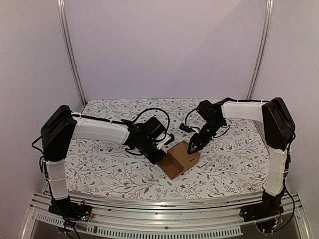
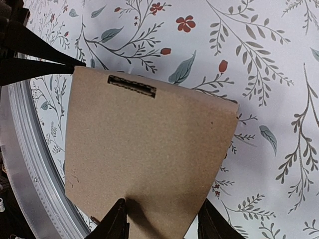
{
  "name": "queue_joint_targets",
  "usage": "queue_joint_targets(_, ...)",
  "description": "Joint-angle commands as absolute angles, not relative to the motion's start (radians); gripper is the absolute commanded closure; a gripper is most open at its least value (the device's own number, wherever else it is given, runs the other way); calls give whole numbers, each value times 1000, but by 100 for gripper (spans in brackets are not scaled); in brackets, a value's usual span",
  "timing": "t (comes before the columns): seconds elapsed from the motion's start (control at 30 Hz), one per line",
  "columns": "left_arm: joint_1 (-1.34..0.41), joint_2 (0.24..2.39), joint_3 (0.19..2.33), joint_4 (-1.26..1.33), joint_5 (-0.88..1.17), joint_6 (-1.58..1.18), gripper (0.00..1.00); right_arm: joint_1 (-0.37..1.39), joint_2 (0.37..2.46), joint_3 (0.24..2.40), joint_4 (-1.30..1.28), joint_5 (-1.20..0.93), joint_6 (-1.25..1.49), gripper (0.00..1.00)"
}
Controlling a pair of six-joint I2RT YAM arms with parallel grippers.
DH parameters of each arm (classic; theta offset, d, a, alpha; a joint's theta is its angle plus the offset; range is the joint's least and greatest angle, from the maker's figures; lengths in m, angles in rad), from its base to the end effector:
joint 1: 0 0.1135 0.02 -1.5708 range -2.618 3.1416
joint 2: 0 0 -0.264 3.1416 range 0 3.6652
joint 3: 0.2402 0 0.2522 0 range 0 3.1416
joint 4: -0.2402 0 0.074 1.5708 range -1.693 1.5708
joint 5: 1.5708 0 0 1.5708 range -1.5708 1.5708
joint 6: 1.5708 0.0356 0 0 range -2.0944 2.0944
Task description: Fold the paper box
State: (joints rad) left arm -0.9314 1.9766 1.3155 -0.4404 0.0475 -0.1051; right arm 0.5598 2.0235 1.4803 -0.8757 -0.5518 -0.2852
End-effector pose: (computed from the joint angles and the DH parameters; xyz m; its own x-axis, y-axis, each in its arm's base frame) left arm 0.2397 -0.3252 0.1553 -0.6147 0.6510 -0.4453 0.7540 0.6507 -0.0896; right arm 0.3222 0.2240 0.1725 -0.6576 -0.6949 -0.2910 -0.7341 0.5044 0.4547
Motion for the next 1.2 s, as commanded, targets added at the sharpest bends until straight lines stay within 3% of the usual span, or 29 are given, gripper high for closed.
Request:
queue_joint_targets(0.0,-932,1993,1365,-394,58,-125,100,570,2054,1469,-891,-535,-318,56)
queue_joint_targets(0.83,-913,2051,1539,-530,101,-135,100,638,2001,1453,-892,-484,-387,57)
queue_joint_targets(1.1,-911,2014,1459,-511,80,-135,100,603,2027,1460,-894,-448,-364,57)
queue_joint_targets(1.17,-917,1970,1410,-472,71,-134,95,592,2034,1459,-894,-449,-359,57)
